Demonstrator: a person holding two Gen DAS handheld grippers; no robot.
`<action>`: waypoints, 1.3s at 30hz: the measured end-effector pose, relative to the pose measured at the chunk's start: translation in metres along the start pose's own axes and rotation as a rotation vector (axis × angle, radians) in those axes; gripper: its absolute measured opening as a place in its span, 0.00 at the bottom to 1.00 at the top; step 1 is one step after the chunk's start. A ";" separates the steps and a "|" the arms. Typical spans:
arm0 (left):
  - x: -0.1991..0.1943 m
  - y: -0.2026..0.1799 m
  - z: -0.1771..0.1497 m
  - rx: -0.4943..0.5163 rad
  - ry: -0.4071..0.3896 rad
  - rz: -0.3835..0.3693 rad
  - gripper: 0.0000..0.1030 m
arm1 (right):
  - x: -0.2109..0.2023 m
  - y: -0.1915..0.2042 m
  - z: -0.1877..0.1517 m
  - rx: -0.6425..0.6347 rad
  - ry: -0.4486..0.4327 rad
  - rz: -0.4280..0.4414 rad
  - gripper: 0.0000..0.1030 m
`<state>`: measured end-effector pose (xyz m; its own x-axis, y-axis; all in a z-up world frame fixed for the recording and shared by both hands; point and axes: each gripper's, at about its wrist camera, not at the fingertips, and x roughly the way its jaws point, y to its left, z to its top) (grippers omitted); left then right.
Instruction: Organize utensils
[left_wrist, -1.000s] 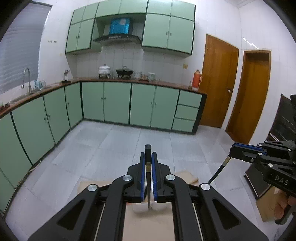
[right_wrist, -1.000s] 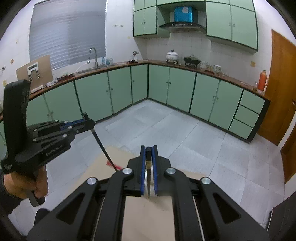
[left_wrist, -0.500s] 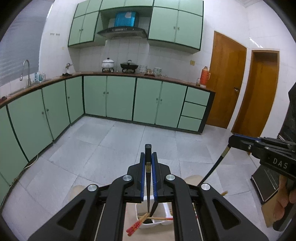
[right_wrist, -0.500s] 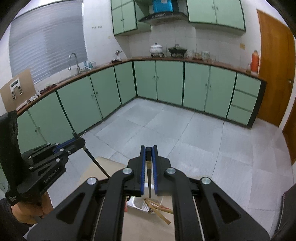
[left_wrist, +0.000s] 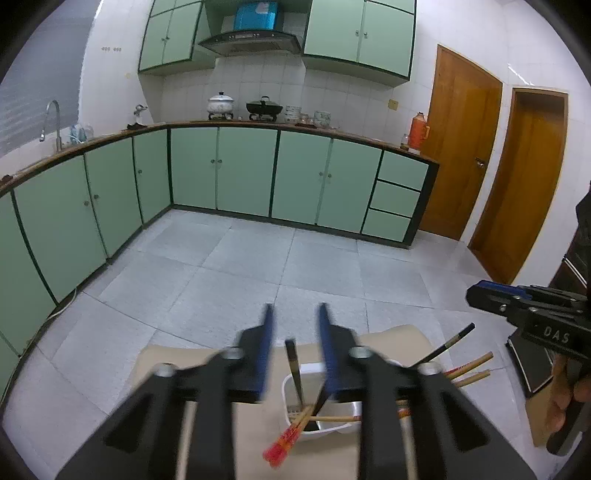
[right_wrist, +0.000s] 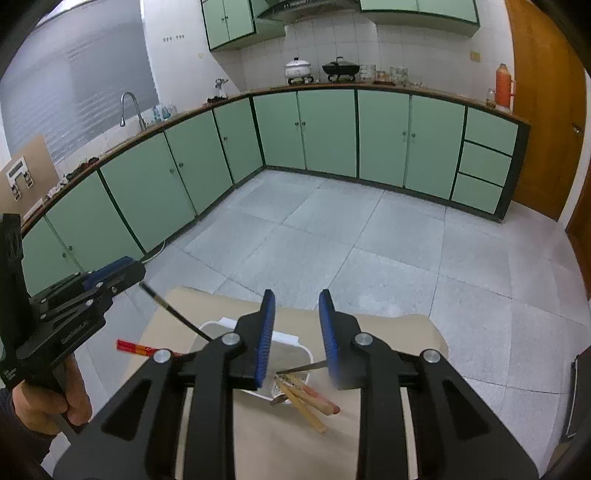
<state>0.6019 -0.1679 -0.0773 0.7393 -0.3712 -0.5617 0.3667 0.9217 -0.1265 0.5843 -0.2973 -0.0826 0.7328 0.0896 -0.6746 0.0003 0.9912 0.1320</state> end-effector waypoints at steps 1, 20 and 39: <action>-0.004 0.001 0.000 -0.002 -0.005 0.000 0.40 | -0.006 -0.002 0.000 0.011 -0.014 0.000 0.29; -0.082 0.005 -0.042 0.025 0.015 0.059 0.92 | -0.081 -0.002 -0.064 0.071 -0.121 -0.031 0.81; -0.209 -0.008 -0.190 0.043 -0.003 0.112 0.94 | -0.157 0.070 -0.259 0.083 -0.207 -0.216 0.95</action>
<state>0.3370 -0.0764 -0.1138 0.7784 -0.2665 -0.5684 0.3052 0.9519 -0.0282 0.2929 -0.2169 -0.1561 0.8326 -0.1523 -0.5325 0.2205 0.9731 0.0663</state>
